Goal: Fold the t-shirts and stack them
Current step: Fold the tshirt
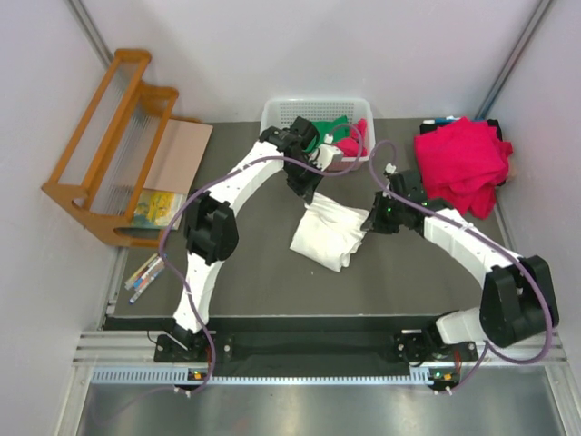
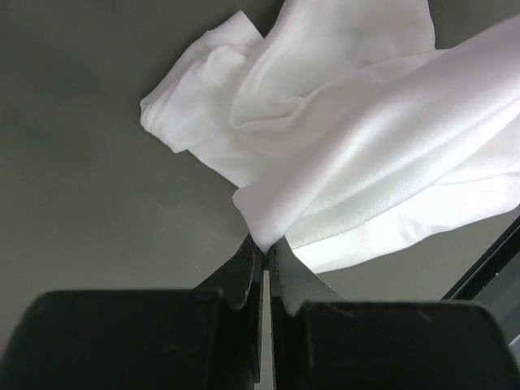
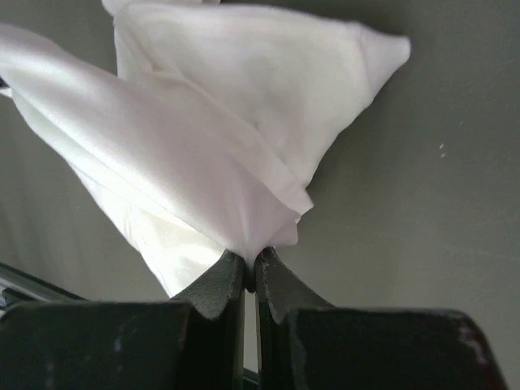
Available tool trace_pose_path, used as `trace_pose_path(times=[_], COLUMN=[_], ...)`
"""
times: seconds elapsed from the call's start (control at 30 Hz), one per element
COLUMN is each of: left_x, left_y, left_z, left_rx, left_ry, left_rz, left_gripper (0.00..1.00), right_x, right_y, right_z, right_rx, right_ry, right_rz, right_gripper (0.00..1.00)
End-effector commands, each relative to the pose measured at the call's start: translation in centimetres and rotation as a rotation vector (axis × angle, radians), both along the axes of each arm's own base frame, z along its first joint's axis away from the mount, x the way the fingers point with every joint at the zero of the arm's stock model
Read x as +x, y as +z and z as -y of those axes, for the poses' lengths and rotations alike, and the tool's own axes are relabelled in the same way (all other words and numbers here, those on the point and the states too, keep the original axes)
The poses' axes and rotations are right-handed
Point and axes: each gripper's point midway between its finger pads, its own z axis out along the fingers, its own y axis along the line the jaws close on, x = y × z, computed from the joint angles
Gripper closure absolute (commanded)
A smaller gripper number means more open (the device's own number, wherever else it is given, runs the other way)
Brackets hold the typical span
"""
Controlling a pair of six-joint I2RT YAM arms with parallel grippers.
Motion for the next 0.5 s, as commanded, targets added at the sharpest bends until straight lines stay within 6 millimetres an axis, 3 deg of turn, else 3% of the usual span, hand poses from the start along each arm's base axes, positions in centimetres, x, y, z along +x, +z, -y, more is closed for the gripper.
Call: trace_pose_path(times=[0.0, 0.13, 0.4, 0.47], left_x=[3.0, 3.9, 6.5, 7.6], left_y=[-0.2, -1.4, -4.2, -3.9], left_z=[-0.1, 0.2, 1.1, 1.6], left_rx=[-0.009, -0.004, 0.002, -0.011], left_ry=[0.053, 0.075, 0.115, 0.127], left_rz=[0.069, 0.081, 0.117, 0.144], left_gripper=[1.0, 1.0, 1.0, 0.99], right_x=[3.8, 5.5, 6.9, 7.2], right_y=[1.1, -0.9, -4.9, -5.4], right_z=[1.0, 1.6, 2.2, 2.7], right_rx=[-0.005, -0.022, -0.068, -0.086], right_ry=[0.004, -0.003, 0.0, -0.01], right_rz=[0.064, 0.031, -0.032, -0.038], right_gripper=[1.0, 1.0, 1.0, 1.0])
